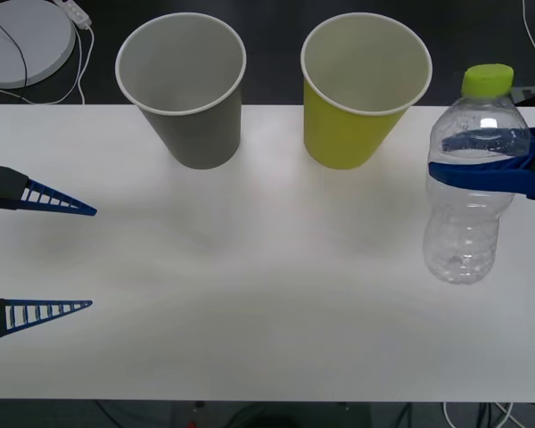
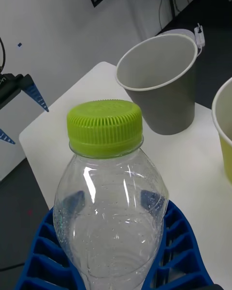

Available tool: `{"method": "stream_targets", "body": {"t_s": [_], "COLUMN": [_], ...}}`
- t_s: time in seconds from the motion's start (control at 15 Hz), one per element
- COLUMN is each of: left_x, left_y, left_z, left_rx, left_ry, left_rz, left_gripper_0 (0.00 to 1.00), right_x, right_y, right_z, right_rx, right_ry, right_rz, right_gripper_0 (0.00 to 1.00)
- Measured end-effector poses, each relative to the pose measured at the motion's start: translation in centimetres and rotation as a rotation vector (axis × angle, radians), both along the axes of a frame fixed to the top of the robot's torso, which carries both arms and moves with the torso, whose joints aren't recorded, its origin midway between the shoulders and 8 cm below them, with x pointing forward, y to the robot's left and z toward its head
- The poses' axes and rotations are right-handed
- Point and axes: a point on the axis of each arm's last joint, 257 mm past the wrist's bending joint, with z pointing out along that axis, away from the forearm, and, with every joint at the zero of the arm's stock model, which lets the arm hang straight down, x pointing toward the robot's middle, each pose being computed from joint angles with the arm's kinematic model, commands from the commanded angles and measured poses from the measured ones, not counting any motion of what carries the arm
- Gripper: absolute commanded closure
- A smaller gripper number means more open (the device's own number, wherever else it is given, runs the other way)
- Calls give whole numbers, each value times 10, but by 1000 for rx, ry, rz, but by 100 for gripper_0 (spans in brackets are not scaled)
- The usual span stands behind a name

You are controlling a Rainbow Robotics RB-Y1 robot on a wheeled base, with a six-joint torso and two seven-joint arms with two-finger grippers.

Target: Put the can into the green bin and the plastic bottle into the gray bin

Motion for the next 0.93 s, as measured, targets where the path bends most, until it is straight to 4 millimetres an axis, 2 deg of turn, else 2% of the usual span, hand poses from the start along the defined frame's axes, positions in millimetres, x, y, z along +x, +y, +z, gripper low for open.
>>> {"method": "stream_targets", "body": {"t_s": [0.2,0.67,0.93], "left_x": [0,0,0], "left_y": [0,0,0], "left_z": [0,0,0], "left_rx": [0,0,0], "left_ry": [0,0,0], "left_rz": [0,0,0], "left_gripper_0": [0,0,0], "right_x": [8,45,64], "right_y": [6,10,20], "right_z": [14,48,66], "right_rx": [-10,-49,-78], "right_ry": [27,41,48], "right_rz": [-8,45,88], "right_gripper_0": [100,100,100]}}
